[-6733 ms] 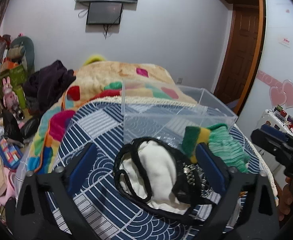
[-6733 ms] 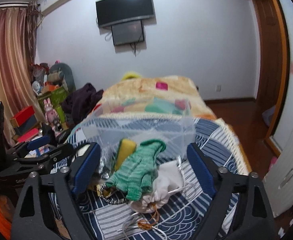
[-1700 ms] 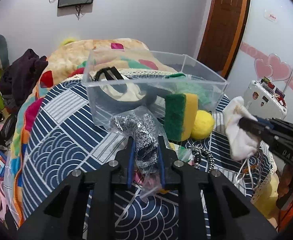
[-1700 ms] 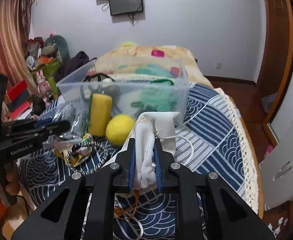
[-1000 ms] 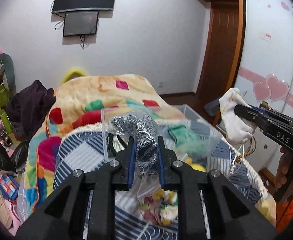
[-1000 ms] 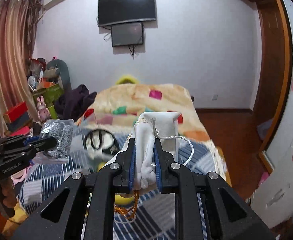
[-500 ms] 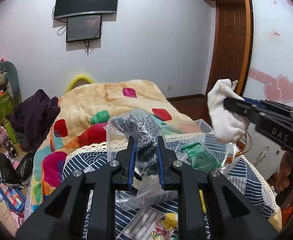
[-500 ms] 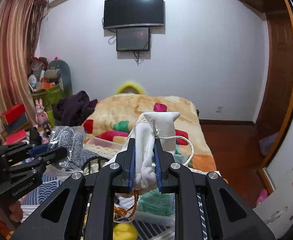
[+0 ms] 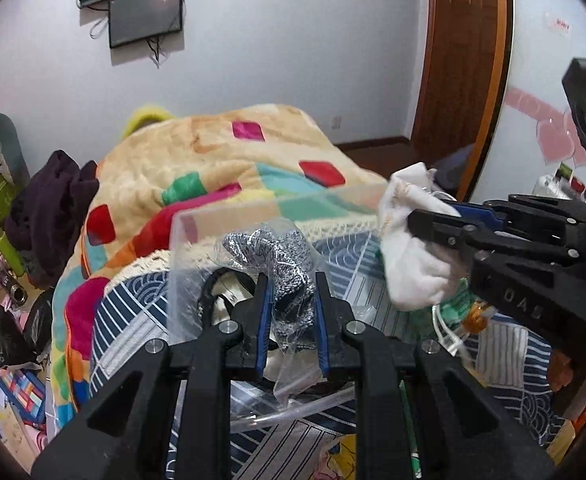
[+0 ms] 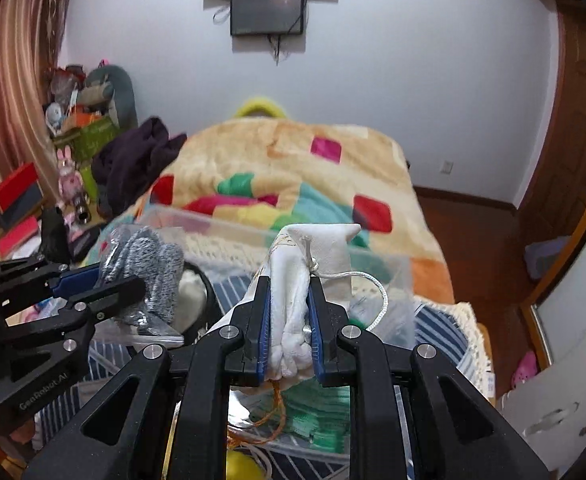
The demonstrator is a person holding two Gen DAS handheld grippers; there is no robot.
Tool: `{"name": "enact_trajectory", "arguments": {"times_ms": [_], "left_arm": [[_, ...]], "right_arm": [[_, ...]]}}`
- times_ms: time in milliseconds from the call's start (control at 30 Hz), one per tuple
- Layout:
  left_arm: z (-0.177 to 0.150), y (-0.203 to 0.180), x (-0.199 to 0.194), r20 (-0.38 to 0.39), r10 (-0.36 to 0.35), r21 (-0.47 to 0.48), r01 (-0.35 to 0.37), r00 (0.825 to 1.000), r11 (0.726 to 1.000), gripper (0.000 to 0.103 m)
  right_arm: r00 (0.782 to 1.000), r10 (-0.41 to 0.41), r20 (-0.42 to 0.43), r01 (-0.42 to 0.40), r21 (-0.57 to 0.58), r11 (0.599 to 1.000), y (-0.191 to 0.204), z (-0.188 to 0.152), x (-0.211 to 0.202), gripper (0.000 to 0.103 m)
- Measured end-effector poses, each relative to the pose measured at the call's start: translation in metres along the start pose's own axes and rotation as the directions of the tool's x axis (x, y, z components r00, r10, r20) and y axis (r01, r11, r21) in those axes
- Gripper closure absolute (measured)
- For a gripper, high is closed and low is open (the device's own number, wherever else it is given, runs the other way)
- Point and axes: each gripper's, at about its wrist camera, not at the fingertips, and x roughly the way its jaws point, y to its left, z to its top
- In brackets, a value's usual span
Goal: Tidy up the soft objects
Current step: 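Carry the white bag into the box with right tool while left tool drops the silver glove in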
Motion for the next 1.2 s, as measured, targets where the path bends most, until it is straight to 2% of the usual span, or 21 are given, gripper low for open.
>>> {"name": "enact_trajectory", "arguments": {"times_ms": [133,267,367,500,600,800,900,1000,1067,1200], "left_arm": [[-0.003,-0.002,0.012,-0.024,0.01,0.008,-0.009,1.0,1.0,0.084],[-0.005,0.005,0.018,-0.047,-0.002,-0.033,0.001,0.999,0.999,0.084],[-0.006,0.007,0.015,-0.042,-0.006,-0.038,0.004,0.999,0.999,0.083],[-0.008,0.007,0.009,-0.044,-0.002,-0.026,0.0,0.999,1.0,0.079],[-0.009,0.009,0.0,-0.029,-0.017,-0.04,0.016,0.999,0.999,0.072],[-0.002,0.012,-0.03,0.03,-0.038,-0.041,0.04,0.999,0.998,0.065],[0.0,0.014,-0.048,0.068,-0.046,-0.049,0.049,0.997,0.998,0.052],[-0.002,0.013,-0.065,0.101,-0.051,-0.049,0.056,0.994,0.997,0.042],[-0.004,0.011,-0.073,0.109,-0.058,-0.042,0.063,0.992,0.997,0.031],[-0.015,0.006,-0.078,0.092,-0.08,-0.031,0.083,0.993,0.996,0.027]], "right_arm": [[0.998,0.011,-0.066,-0.013,-0.029,0.999,0.004,-0.007,0.014,0.088],[0.993,0.014,-0.114,-0.021,-0.056,0.998,0.006,-0.015,0.023,0.087],[0.995,0.002,-0.099,-0.007,-0.053,0.999,0.006,-0.017,0.018,0.085],[0.995,0.0,-0.099,-0.005,-0.054,0.999,0.004,-0.015,0.016,0.077],[0.997,-0.011,-0.077,0.006,-0.068,0.998,0.005,-0.014,0.008,0.064],[1.0,-0.023,-0.003,0.022,-0.077,0.997,0.007,-0.009,-0.014,0.054],[0.999,-0.02,0.046,0.022,-0.06,0.998,0.004,-0.007,-0.028,0.042],[0.995,-0.024,0.094,0.03,-0.057,0.998,0.003,-0.005,-0.044,0.041],[0.994,-0.017,0.112,0.024,-0.056,0.998,0.004,-0.005,-0.052,0.041],[0.99,-0.01,0.138,0.018,-0.058,0.998,0.004,-0.012,-0.063,0.04]]}}
